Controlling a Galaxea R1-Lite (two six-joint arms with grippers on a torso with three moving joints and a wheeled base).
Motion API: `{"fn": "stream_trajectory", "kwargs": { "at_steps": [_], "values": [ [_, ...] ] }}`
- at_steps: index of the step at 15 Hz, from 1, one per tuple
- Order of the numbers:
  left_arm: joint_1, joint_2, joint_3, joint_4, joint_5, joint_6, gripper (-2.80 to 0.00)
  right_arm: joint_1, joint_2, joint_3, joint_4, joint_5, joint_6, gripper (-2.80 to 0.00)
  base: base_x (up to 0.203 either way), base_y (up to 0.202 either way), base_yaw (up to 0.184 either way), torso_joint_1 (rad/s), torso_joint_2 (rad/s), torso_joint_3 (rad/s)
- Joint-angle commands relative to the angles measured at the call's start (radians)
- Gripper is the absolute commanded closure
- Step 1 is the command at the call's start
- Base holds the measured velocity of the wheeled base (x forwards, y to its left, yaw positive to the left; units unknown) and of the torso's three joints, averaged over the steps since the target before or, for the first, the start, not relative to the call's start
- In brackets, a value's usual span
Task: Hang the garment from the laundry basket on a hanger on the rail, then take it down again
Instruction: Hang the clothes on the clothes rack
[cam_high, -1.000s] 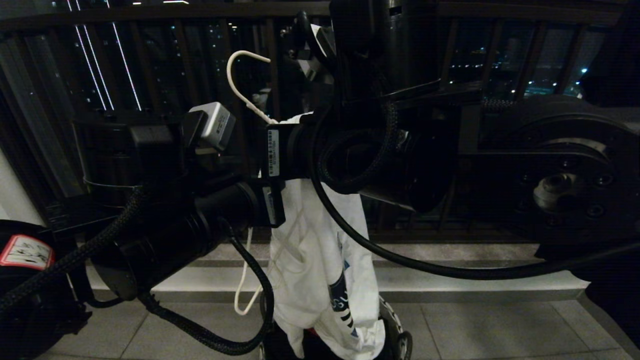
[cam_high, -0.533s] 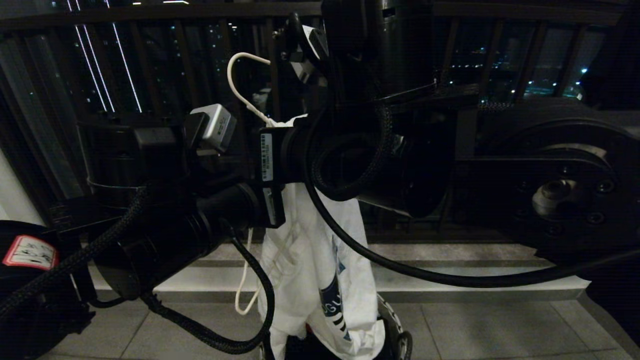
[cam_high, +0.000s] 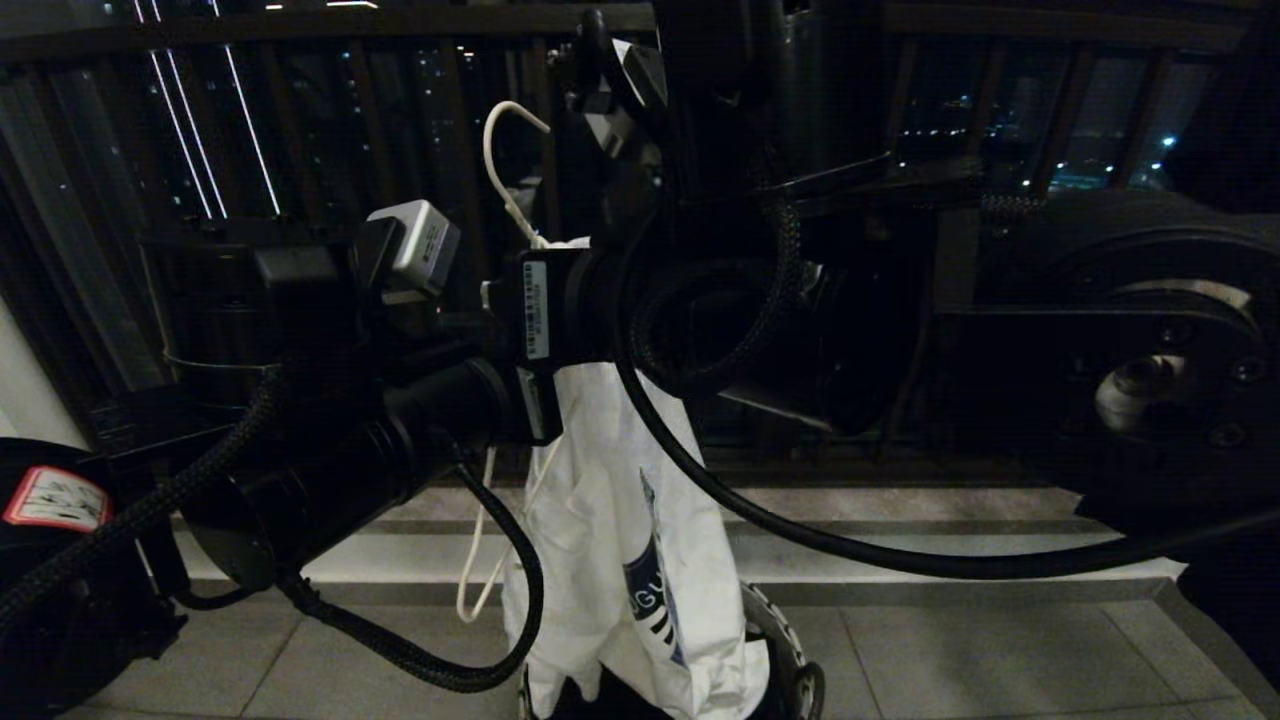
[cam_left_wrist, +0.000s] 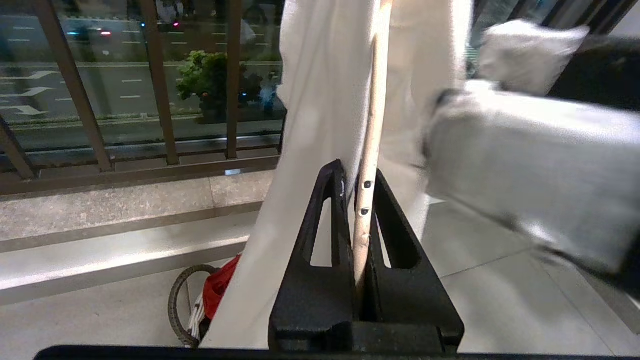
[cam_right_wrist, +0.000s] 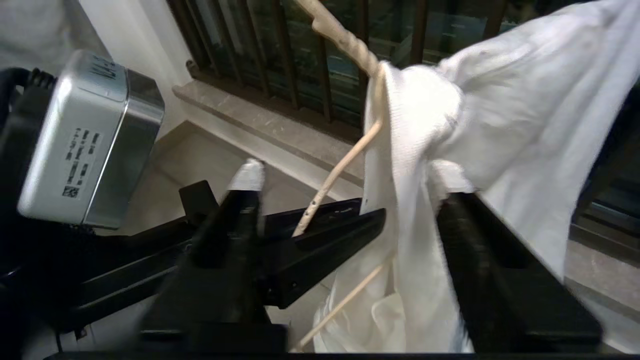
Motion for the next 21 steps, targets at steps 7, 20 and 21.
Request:
{"fn": "stream_trajectory", "kwargs": {
  "at_steps": [7,20,21],
  "values": [
    [0.015,-0.021,0.037,-0.092,-0.009,0.005,0.00,-0.080,-0.146,0.139,0.001,-0.010,0.001,-2.80,0.000,0.000,0.000,0.000,0.00,0.000],
    [0.052,-0.144,0.148,-0.081,-0.352,-0.002,0.00,-0.167,-0.366,0.299,0.112,-0.029,-0.051,0.00,0.000,0.000,0.000,0.000,0.00,0.000],
    [0.052,-0.155,0.161,-0.079,-0.385,-0.001,0.00,-0.167,-0.375,0.300,0.128,-0.027,-0.057,0.00,0.000,0.000,0.000,0.000,0.00,0.000]
  ]
}}
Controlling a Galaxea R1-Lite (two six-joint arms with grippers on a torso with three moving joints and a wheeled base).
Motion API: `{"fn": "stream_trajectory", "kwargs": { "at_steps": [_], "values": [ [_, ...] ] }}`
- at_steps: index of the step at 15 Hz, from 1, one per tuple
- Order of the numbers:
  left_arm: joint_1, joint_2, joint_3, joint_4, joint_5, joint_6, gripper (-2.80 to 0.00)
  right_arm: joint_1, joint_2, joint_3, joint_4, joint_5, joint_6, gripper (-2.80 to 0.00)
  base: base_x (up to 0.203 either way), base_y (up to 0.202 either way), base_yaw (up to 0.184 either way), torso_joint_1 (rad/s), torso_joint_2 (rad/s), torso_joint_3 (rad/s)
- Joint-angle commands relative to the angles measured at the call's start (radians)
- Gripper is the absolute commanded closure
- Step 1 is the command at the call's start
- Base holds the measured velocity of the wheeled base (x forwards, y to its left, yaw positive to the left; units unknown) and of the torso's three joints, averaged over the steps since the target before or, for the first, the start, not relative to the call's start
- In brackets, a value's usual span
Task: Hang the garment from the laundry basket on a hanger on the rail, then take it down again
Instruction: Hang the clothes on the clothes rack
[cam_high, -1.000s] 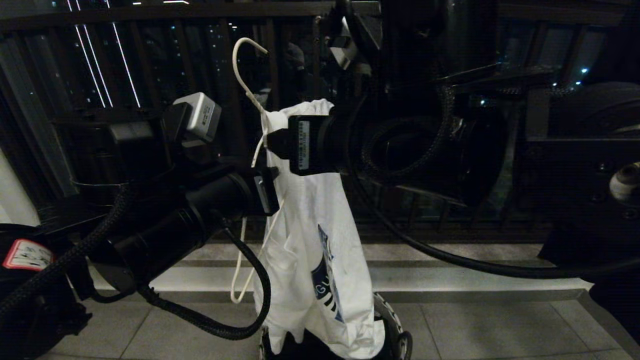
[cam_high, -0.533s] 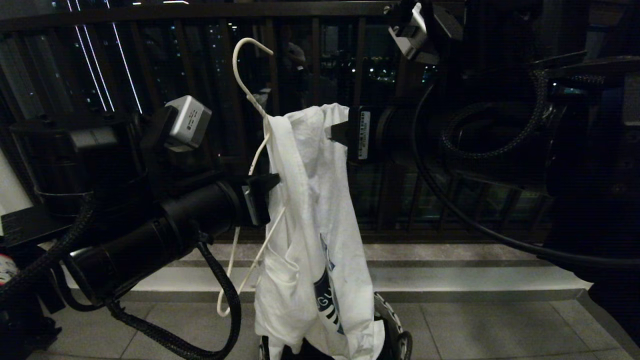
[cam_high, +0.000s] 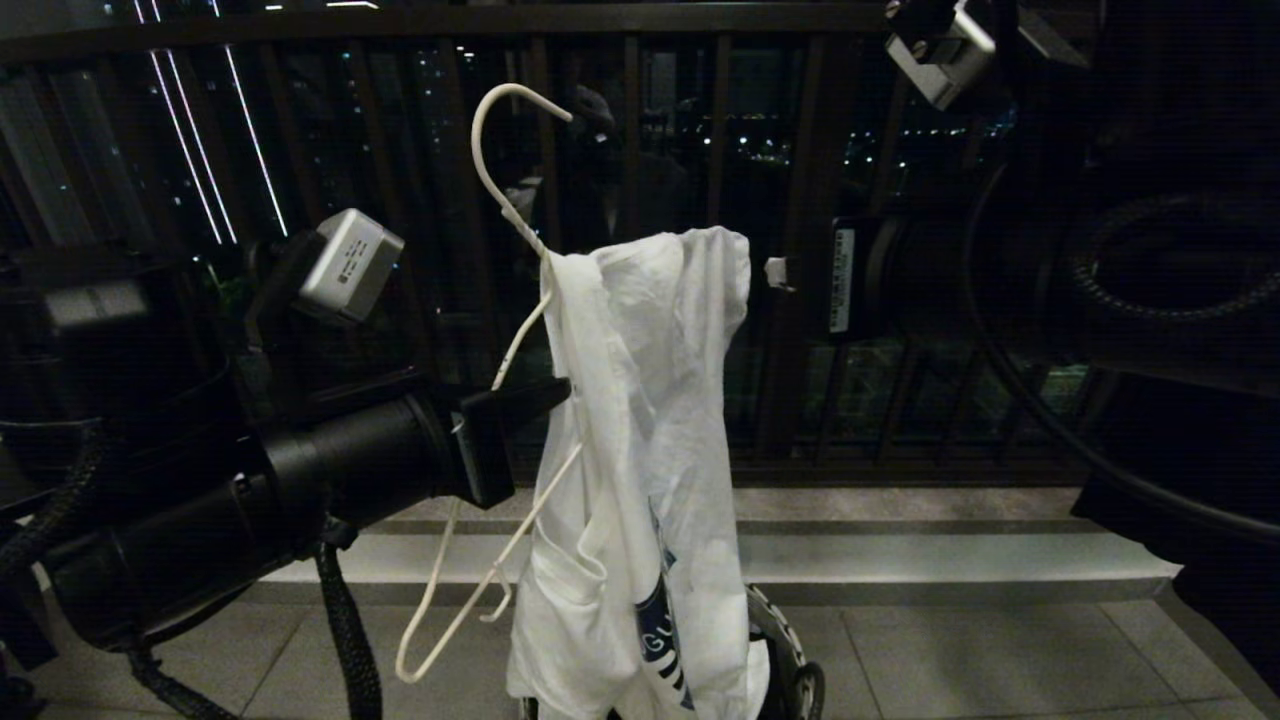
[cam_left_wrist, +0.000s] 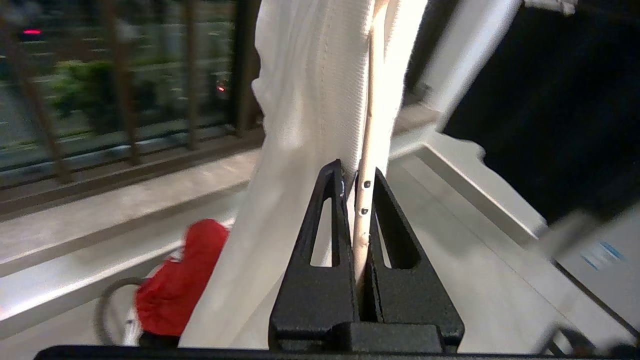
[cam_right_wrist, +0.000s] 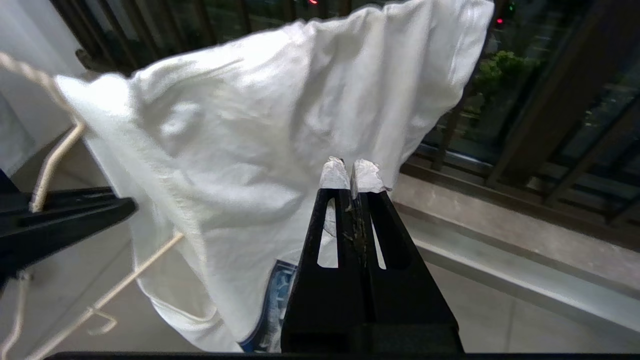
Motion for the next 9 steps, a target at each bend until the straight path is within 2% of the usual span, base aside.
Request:
{"fn": "stream_trajectory", "kwargs": {
  "at_steps": [1,3,5,6,8,9],
  "values": [
    [0.002,-0.032,0.021,-0.001,-0.043,-0.001,0.00,0.001,-0.048,0.004,0.034,0.007,-0.020,0.00,0.000,0.000,0.000,0.000,0.00,0.000],
    [0.002,-0.063,0.037,0.006,-0.117,-0.001,0.00,0.002,-0.089,0.004,0.107,0.092,-0.044,0.00,0.000,0.000,0.000,0.000,0.00,0.000],
    [0.002,-0.099,0.035,0.087,-0.174,-0.001,0.00,0.003,-0.129,-0.005,0.192,0.205,-0.056,0.00,0.000,0.000,0.000,0.000,0.00,0.000],
    [0.002,-0.117,0.033,0.114,-0.215,-0.001,0.00,0.003,-0.141,-0.006,0.210,0.253,-0.078,0.00,0.000,0.000,0.000,0.000,0.00,0.000],
    [-0.001,-0.143,0.033,0.127,-0.247,-0.002,0.00,0.003,-0.150,-0.009,0.225,0.301,-0.151,0.00,0.000,0.000,0.000,0.000,0.00,0.000],
    [-0.003,-0.144,0.032,0.128,-0.251,-0.003,0.00,0.003,-0.156,-0.009,0.221,0.318,-0.191,-2.80,0.000,0.000,0.000,0.000,0.00,0.000]
  ]
}}
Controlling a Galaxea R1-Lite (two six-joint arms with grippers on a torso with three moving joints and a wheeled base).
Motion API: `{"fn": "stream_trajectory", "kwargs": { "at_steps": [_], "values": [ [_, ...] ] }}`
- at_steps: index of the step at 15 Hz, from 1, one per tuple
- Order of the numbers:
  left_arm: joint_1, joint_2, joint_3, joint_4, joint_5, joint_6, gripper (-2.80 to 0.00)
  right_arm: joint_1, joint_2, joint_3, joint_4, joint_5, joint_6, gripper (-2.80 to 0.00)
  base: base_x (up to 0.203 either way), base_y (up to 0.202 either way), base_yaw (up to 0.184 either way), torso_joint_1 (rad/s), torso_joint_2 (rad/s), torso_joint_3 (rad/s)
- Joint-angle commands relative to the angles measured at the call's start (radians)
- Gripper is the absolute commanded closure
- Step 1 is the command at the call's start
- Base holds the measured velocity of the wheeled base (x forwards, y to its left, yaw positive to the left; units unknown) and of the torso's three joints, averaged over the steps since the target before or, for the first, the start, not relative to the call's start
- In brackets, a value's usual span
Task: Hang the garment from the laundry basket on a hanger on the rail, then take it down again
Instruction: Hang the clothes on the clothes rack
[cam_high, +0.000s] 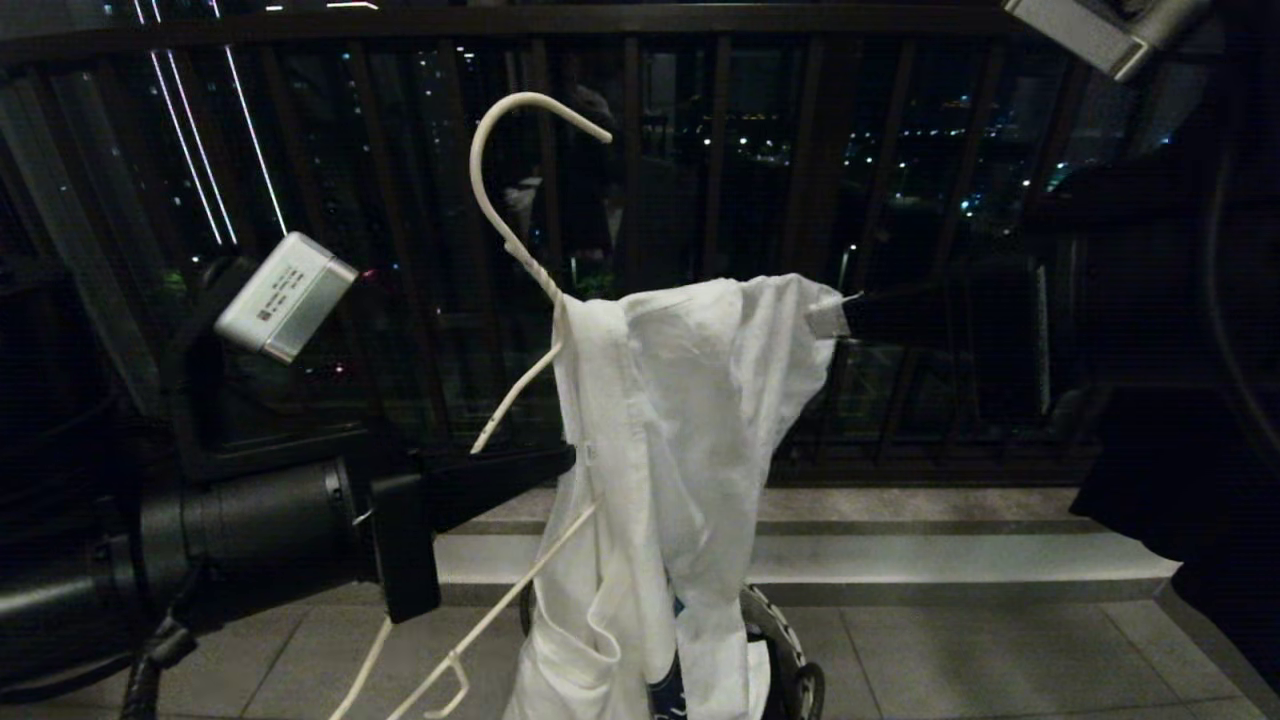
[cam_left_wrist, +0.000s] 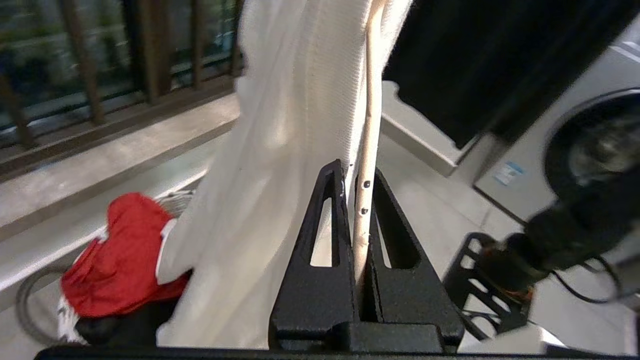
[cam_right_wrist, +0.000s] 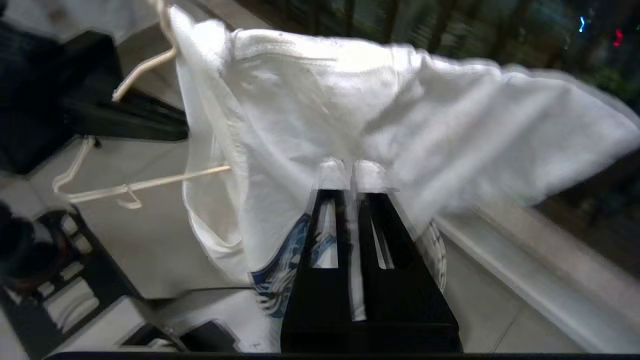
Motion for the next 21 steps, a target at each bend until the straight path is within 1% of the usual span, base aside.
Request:
{"fn": "stream_trajectory", "kwargs": {
  "at_steps": [1,2,3,5,6,7,8,10,12,14,16,18,20,21],
  "values": [
    [-0.007,-0.027,-0.002,-0.001,-0.006,-0.004,0.00,0.000,-0.020,-0.013,-0.010,0.051,-0.069,-2.80,0.000,0.000,0.000,0.000,0.00,0.000],
    [-0.023,-0.031,-0.001,0.001,-0.006,-0.004,0.00,0.000,-0.013,-0.038,-0.010,0.078,-0.081,-2.80,0.000,0.000,0.000,0.000,0.00,0.000],
    [-0.045,-0.041,-0.002,0.032,-0.006,-0.003,0.00,0.000,0.008,-0.061,-0.008,0.097,-0.096,-2.80,0.000,0.000,0.000,0.000,0.00,0.000],
    [-0.076,-0.066,-0.022,0.107,-0.013,-0.002,0.00,-0.021,0.045,-0.087,-0.007,0.130,-0.194,-2.80,0.000,0.000,0.000,0.000,0.00,0.000],
    [-0.080,-0.079,-0.027,0.134,-0.045,-0.003,0.00,-0.036,0.067,-0.107,0.002,0.166,-0.230,-2.80,0.000,0.000,0.000,0.000,0.00,0.000],
    [-0.080,-0.088,-0.037,0.156,-0.064,-0.004,0.00,-0.043,0.083,-0.131,0.031,0.193,-0.254,-2.80,0.000,0.000,0.000,0.000,0.00,0.000],
    [-0.079,-0.096,-0.049,0.185,-0.069,-0.004,0.00,-0.055,0.093,-0.150,0.077,0.223,-0.298,-2.80,0.000,0.000,0.000,0.000,0.00,0.000],
    [-0.081,-0.108,-0.071,0.238,-0.071,-0.004,0.00,-0.095,0.097,-0.160,0.150,0.309,-0.412,-2.80,0.000,0.000,0.000,0.000,0.00,0.000],
    [-0.082,-0.113,-0.074,0.250,-0.072,-0.002,0.00,-0.108,0.103,-0.191,0.177,0.333,-0.452,-2.80,0.000,0.000,0.000,0.000,0.00,0.000],
    [-0.085,-0.108,-0.074,0.253,-0.080,-0.004,0.00,-0.110,0.095,-0.207,0.177,0.378,-0.481,-2.80,0.000,0.000,0.000,0.000,0.00,0.000],
    [-0.086,-0.110,-0.077,0.281,-0.105,-0.004,0.00,-0.111,0.106,-0.226,0.178,0.396,-0.511,-2.80,0.000,0.000,0.000,0.000,0.00,0.000],
    [-0.096,-0.109,-0.082,0.295,-0.109,-0.003,0.00,-0.123,0.126,-0.226,0.181,0.410,-0.531,-2.80,0.000,0.000,0.000,0.000,0.00,0.000],
    [-0.104,-0.110,-0.076,0.293,-0.111,-0.002,0.00,-0.130,0.140,-0.220,0.183,0.470,-0.548,-2.80,0.000,0.000,0.000,0.000,0.00,0.000],
    [-0.112,-0.113,-0.074,0.293,-0.109,-0.001,0.00,-0.130,0.145,-0.218,0.205,0.480,-0.557,-2.80,0.000,0.000,0.000,0.000,0.00,0.000]
  ]
}}
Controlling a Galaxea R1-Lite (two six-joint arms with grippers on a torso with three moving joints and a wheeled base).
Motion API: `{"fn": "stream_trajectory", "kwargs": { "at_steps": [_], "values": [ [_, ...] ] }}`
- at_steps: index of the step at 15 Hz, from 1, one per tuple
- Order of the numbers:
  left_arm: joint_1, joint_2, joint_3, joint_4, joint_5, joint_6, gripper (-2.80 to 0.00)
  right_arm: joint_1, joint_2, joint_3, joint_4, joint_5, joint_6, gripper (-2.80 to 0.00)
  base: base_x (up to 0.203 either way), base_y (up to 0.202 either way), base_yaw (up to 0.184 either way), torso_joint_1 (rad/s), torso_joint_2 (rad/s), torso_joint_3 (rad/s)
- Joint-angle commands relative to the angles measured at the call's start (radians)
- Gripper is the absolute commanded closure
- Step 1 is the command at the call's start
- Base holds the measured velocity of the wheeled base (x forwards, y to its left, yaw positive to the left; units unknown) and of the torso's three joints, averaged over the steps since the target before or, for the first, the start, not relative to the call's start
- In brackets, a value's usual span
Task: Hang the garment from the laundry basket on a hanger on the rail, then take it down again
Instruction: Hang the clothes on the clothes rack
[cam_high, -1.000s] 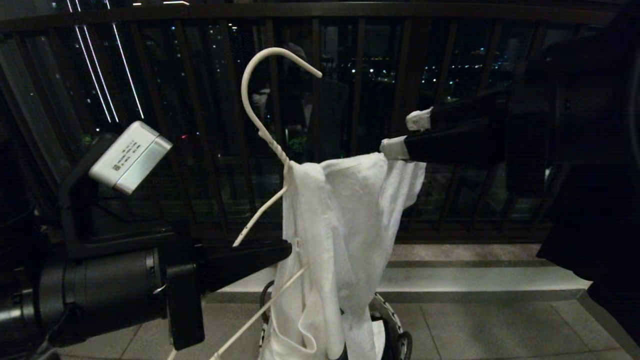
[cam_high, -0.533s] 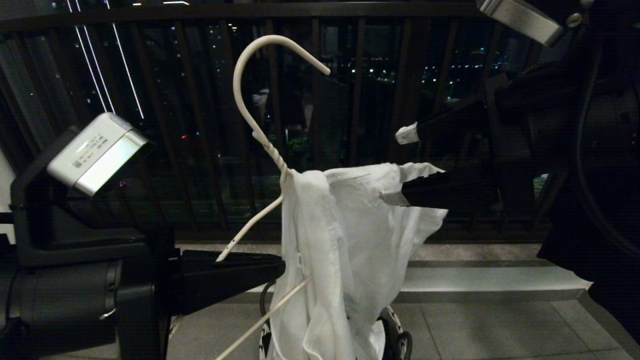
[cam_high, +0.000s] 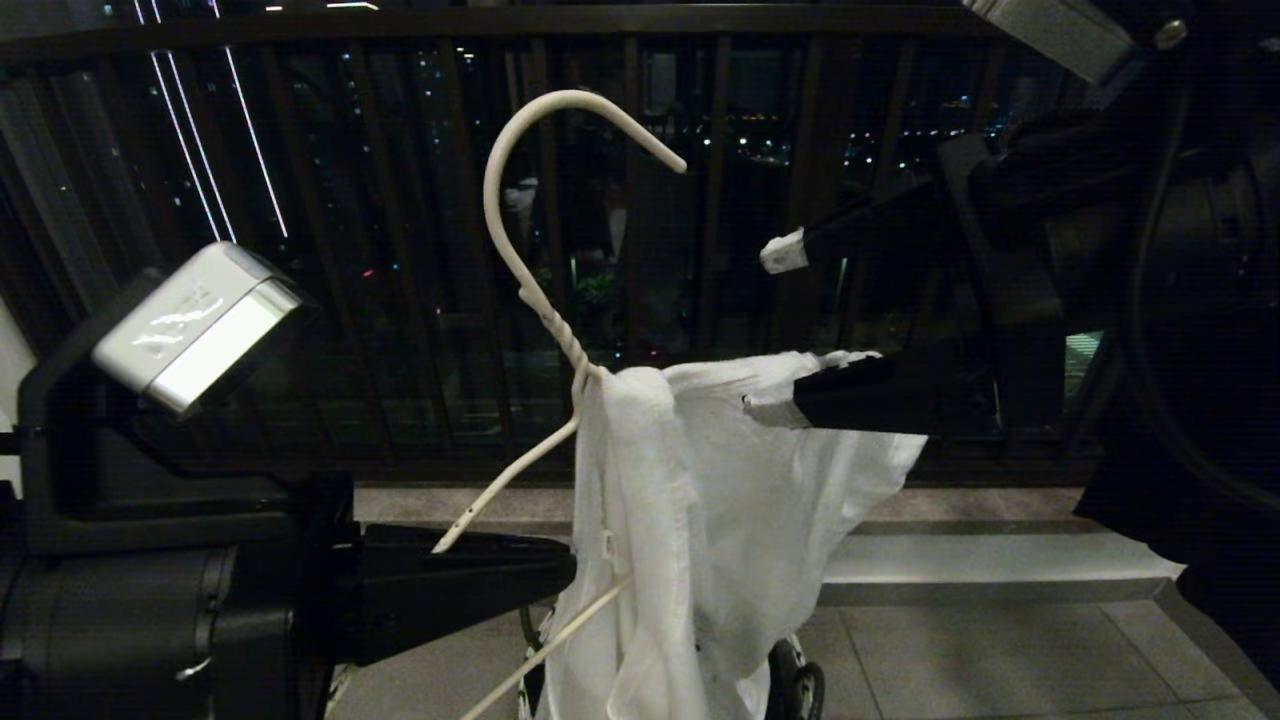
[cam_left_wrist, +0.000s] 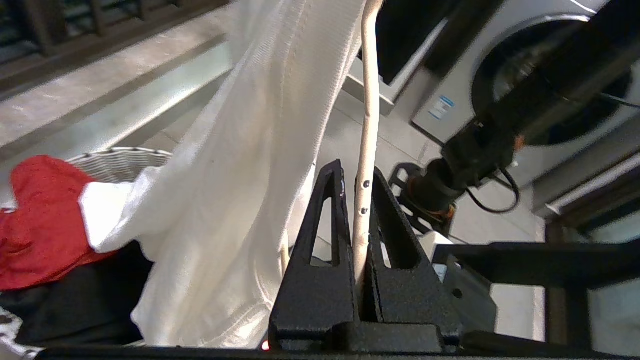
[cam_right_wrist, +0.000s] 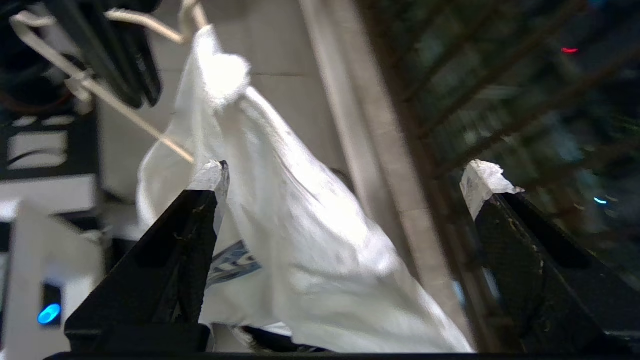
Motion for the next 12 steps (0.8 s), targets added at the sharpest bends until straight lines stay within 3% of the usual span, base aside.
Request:
{"fn": "stream_trajectory", "kwargs": {
  "at_steps": [1,12],
  "values": [
    [-0.012,-0.002,0.004,-0.001,-0.002,-0.002,0.00,-0.002,0.018,0.004,0.053,0.023,-0.014,-2.80,0.000,0.000,0.000,0.000,0.00,0.000],
    [-0.071,-0.045,0.042,-0.016,-0.002,0.007,0.00,0.053,0.110,-0.023,0.116,0.063,-0.027,-2.80,0.000,0.000,0.000,0.000,0.00,0.000]
  ]
}}
